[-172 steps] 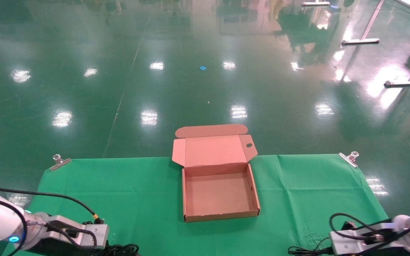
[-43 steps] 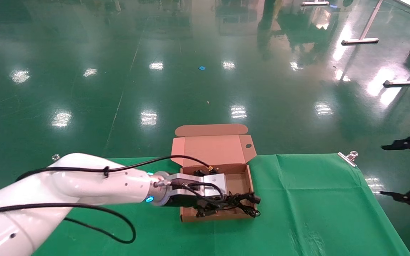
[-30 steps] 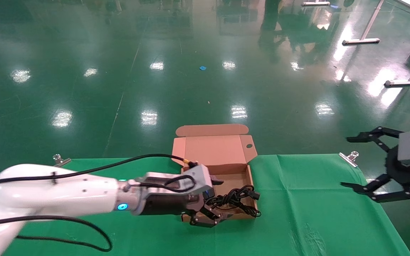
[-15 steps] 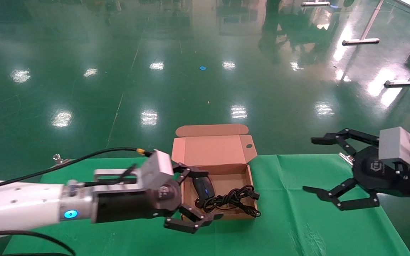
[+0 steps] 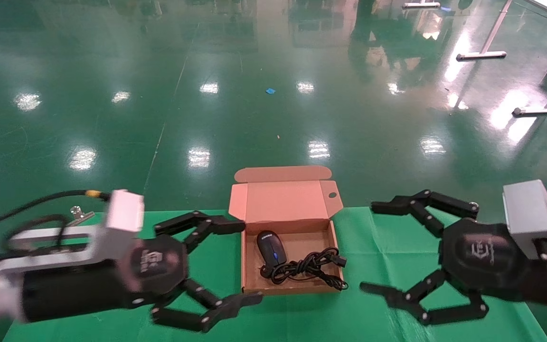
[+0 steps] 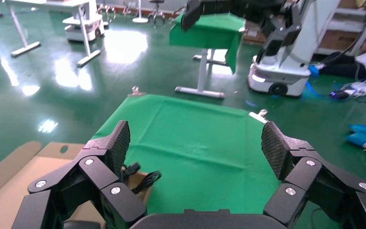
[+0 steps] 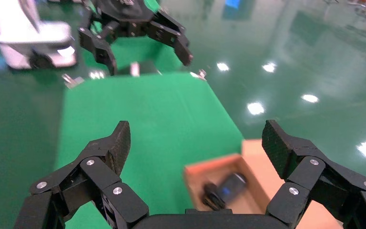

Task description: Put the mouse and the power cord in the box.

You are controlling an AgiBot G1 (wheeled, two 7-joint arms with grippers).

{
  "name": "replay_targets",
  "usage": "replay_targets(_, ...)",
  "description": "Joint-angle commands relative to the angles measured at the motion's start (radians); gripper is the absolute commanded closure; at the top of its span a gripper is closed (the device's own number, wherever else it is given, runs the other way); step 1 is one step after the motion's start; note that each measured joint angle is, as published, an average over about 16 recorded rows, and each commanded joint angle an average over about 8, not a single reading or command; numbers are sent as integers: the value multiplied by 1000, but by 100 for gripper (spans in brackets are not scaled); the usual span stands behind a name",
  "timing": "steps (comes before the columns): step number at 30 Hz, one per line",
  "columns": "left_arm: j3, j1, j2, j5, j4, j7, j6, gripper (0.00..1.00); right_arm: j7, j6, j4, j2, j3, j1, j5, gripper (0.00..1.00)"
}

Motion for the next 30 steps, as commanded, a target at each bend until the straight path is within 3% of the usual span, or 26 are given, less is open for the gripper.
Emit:
replay_targets(1, -29, 17, -26, -23, -25, -10, 23, 0, 33, 0, 40, 2, 15, -30, 29, 0)
replay_targets(9, -140, 83, -126, -113, -121, -50, 113, 0, 157, 2, 192, 8, 73, -144, 139, 0)
replay_targets(15, -197, 115, -177, -160, -169, -68, 159, 0, 200, 2, 257, 10, 94, -190, 184, 0)
replay_targets(30, -191, 112, -172, -156, -164, -67, 154, 0, 195, 3, 247, 10, 92, -184, 178, 0)
